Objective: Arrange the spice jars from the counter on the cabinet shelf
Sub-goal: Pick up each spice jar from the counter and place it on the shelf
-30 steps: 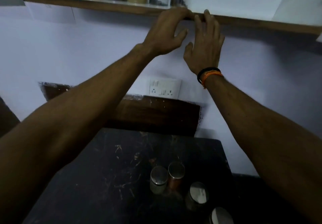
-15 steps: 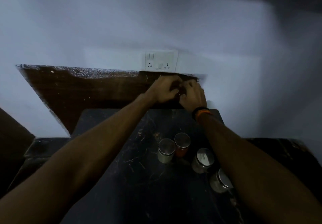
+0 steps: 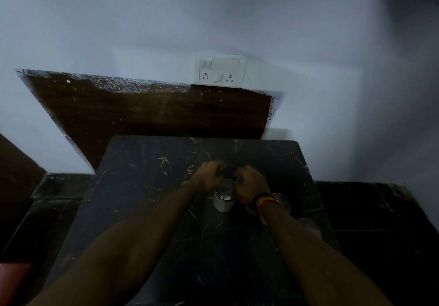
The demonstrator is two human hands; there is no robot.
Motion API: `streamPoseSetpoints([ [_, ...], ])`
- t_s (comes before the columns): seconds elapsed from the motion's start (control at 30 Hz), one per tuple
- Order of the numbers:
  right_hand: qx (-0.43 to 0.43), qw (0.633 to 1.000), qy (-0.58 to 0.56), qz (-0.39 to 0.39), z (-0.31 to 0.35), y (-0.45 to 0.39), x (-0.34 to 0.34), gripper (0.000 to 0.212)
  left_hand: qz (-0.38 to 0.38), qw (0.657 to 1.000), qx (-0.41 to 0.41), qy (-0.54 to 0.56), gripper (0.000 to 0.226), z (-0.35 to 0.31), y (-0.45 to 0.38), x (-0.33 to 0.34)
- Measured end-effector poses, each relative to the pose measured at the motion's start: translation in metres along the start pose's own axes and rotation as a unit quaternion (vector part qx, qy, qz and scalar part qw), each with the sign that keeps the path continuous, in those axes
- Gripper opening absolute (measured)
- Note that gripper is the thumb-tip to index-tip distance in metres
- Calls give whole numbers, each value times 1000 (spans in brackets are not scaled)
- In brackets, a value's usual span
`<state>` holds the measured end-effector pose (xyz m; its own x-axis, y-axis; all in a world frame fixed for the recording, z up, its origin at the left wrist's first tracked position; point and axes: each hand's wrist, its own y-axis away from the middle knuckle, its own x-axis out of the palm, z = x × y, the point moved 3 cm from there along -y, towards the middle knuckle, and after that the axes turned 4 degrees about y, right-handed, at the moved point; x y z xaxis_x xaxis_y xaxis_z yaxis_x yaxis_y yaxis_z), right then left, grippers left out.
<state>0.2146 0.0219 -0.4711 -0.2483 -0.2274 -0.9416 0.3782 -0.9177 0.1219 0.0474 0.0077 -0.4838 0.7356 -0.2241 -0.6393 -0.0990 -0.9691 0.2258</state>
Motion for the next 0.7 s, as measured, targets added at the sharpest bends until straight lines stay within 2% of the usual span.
streamPoseSetpoints([
  [0.07,-18,1000,4,8,1,5,14,30,-1,1000,-16,14,43,10,5,8],
  [0.17,-44,999,24,16,6,7,28,40,-11,998,-37,42,35,18,10,15],
  [0.37,-48,990,114,69,10,-1,45,83,-36,992,-72,93,36,25,15,15],
  [0.47,-53,986,142,67,12,-4,51,84,-44,988,-89,120,38,27,17,13],
  [0.57,-55,982,173,56,14,-6,55,78,-55,981,-104,152,29,31,19,14],
  [0.7,-61,983,164,57,14,-10,54,72,-70,972,-117,192,27,34,23,14],
])
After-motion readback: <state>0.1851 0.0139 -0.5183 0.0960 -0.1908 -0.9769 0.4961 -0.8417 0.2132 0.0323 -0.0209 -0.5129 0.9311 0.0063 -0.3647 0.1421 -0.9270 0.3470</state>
